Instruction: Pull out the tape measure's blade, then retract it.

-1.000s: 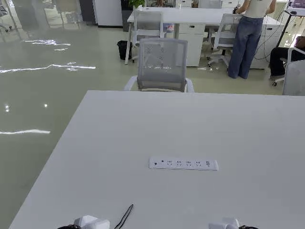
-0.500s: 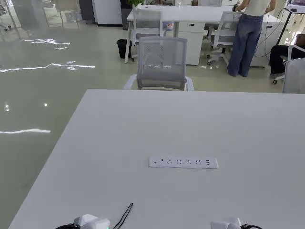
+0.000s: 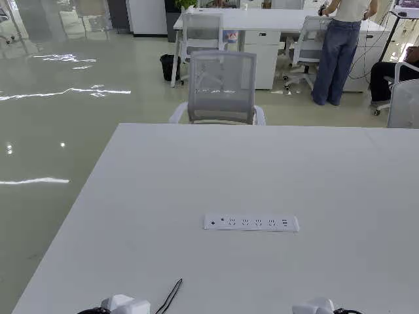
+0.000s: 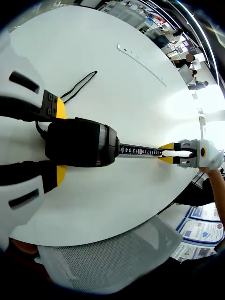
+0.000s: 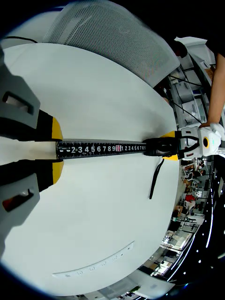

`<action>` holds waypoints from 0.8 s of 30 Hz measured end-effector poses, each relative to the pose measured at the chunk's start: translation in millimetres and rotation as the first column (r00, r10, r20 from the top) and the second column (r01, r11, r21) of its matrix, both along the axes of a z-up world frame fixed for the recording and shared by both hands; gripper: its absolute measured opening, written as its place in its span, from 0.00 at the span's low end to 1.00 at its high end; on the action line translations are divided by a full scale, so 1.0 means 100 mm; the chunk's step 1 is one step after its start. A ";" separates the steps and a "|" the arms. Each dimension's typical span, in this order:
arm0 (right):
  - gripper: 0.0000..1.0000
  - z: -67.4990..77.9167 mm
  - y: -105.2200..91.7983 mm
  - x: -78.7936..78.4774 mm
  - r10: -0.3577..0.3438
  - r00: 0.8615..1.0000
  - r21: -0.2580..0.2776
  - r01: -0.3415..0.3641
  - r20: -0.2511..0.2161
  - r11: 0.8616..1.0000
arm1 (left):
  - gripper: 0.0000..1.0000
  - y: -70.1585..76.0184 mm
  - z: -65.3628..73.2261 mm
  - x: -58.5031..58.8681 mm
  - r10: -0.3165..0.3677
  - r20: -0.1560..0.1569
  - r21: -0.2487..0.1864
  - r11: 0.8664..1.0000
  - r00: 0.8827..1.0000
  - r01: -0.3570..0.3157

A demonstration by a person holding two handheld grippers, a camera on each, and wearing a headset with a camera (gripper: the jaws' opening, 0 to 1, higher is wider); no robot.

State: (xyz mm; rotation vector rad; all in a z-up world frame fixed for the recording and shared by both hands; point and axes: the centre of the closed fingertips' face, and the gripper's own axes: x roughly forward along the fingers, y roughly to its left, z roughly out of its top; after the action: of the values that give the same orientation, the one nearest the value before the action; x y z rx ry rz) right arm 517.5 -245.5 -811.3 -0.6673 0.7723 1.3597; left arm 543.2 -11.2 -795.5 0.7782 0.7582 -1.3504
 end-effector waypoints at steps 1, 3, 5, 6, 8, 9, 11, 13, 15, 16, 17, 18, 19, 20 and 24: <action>0.12 0.00 -0.01 0.00 0.000 1.000 0.000 0.000 0.000 1.000 | 0.27 0.00 0.00 0.00 0.000 0.000 0.000 1.000 1.000 0.000; 0.12 -0.01 -0.02 0.00 -0.003 1.000 0.000 0.003 -0.002 1.000 | 0.27 0.00 0.00 0.00 0.000 0.000 0.001 1.000 1.000 0.000; 0.12 -0.01 -0.03 0.00 -0.003 1.000 -0.002 0.003 -0.002 1.000 | 0.27 0.00 0.00 0.00 0.000 0.000 0.001 1.000 1.000 0.000; 0.12 0.00 -0.04 -0.01 -0.004 1.000 -0.002 0.004 -0.002 1.000 | 0.27 0.00 0.00 0.00 0.000 0.000 0.001 1.000 1.000 0.000; 0.12 -0.02 -0.06 0.00 -0.005 1.000 -0.003 0.005 -0.003 1.000 | 0.27 -0.01 0.00 0.00 -0.001 0.001 0.002 1.000 1.000 0.001; 0.12 -0.02 -0.06 -0.01 -0.006 1.000 -0.003 0.006 -0.003 1.000 | 0.27 -0.01 0.00 0.00 -0.001 0.000 0.002 1.000 1.000 0.001; 0.12 -0.01 -0.07 -0.01 -0.007 1.000 -0.005 0.007 -0.003 1.000 | 0.27 0.00 0.00 0.00 -0.001 0.000 0.002 1.000 1.000 0.001; 0.12 -0.02 -0.08 -0.02 -0.007 1.000 -0.006 0.007 -0.003 1.000 | 0.27 -0.01 0.00 0.00 -0.001 0.000 0.003 1.000 1.000 0.001; 0.12 -0.02 -0.10 -0.01 -0.009 1.000 -0.006 0.009 -0.003 1.000 | 0.27 -0.01 0.02 -0.01 -0.002 0.000 0.004 1.000 1.000 0.002; 0.12 -0.02 -0.10 -0.01 -0.009 1.000 -0.007 0.009 -0.003 1.000 | 0.27 -0.01 0.01 -0.01 -0.002 0.000 0.004 1.000 1.000 0.002; 0.12 -0.02 -0.10 -0.01 -0.009 1.000 -0.008 0.009 -0.002 1.000 | 0.27 -0.01 0.01 -0.01 -0.002 0.000 0.004 1.000 1.000 0.002; 0.12 -0.01 -0.11 -0.01 -0.010 1.000 -0.008 0.010 -0.003 1.000 | 0.27 -0.01 0.01 -0.01 -0.001 -0.001 0.004 1.000 1.000 0.001; 0.12 -0.01 -0.11 -0.01 -0.010 1.000 -0.009 0.010 -0.002 1.000 | 0.27 -0.01 0.01 -0.01 -0.001 -0.001 0.004 1.000 1.000 0.001; 0.12 -0.01 -0.12 -0.01 -0.010 1.000 -0.009 0.010 -0.003 1.000 | 0.27 -0.01 0.01 -0.01 -0.001 -0.001 0.004 1.000 1.000 0.001; 0.12 -0.02 -0.14 -0.01 -0.012 1.000 -0.011 0.012 -0.003 1.000 | 0.27 -0.01 0.01 -0.01 -0.001 -0.002 0.005 1.000 1.000 0.001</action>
State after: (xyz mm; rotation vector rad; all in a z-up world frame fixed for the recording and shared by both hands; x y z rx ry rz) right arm 516.1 -259.1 -812.8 -0.6685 0.7851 1.3470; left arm 542.5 -12.0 -794.3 0.7810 0.7629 -1.3505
